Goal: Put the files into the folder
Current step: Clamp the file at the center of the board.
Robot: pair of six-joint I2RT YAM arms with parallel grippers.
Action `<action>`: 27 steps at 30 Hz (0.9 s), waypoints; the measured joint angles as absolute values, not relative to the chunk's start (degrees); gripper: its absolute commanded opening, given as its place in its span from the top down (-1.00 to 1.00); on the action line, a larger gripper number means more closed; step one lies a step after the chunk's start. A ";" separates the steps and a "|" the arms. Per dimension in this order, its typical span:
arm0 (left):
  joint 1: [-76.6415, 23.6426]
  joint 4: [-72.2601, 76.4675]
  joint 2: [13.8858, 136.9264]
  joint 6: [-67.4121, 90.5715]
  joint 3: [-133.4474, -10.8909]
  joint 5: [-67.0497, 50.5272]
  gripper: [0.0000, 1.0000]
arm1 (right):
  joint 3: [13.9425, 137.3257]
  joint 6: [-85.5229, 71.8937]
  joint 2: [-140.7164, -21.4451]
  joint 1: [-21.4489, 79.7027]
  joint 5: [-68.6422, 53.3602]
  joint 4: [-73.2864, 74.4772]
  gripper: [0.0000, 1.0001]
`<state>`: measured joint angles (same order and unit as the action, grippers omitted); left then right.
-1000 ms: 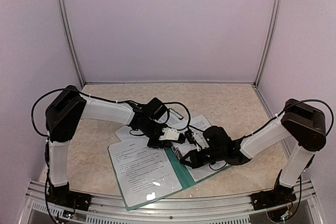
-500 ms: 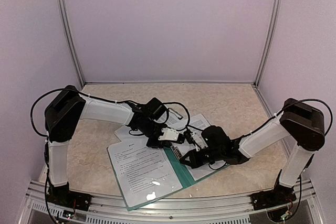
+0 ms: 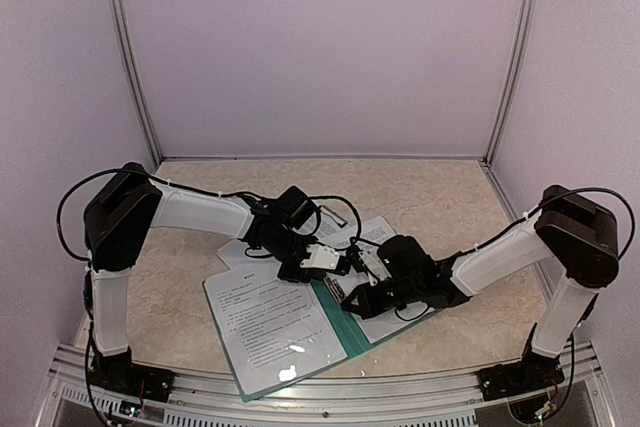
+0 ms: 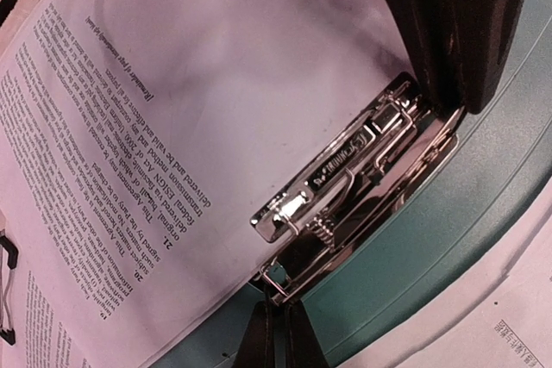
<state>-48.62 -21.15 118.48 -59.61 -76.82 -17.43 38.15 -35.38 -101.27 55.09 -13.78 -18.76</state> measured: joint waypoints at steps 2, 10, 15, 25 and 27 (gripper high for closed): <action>-48.62 -21.30 118.43 -59.90 -76.82 -17.10 1.00 | 38.68 -35.40 -101.49 55.09 -13.74 -18.17 1.00; -48.62 -21.89 118.13 -60.93 -76.82 -15.90 1.00 | 40.51 -35.38 -102.06 55.31 -12.93 -15.84 1.00; -48.62 -21.98 118.10 -61.67 -76.82 -15.75 1.00 | 41.04 -35.46 -102.06 55.88 -11.49 -14.87 1.00; -48.31 -22.37 118.02 -63.16 -76.79 -15.77 1.00 | 41.34 -37.43 -102.06 58.52 -5.02 -14.72 1.00; -48.01 -22.33 118.02 -63.33 -76.71 -16.47 1.00 | 41.34 -37.82 -102.06 59.05 -3.73 -14.85 1.00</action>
<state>-48.01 -22.33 118.02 -63.33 -76.71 -16.47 41.34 -37.82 -102.06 59.05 -3.73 -14.85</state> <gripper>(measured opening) 0.009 0.042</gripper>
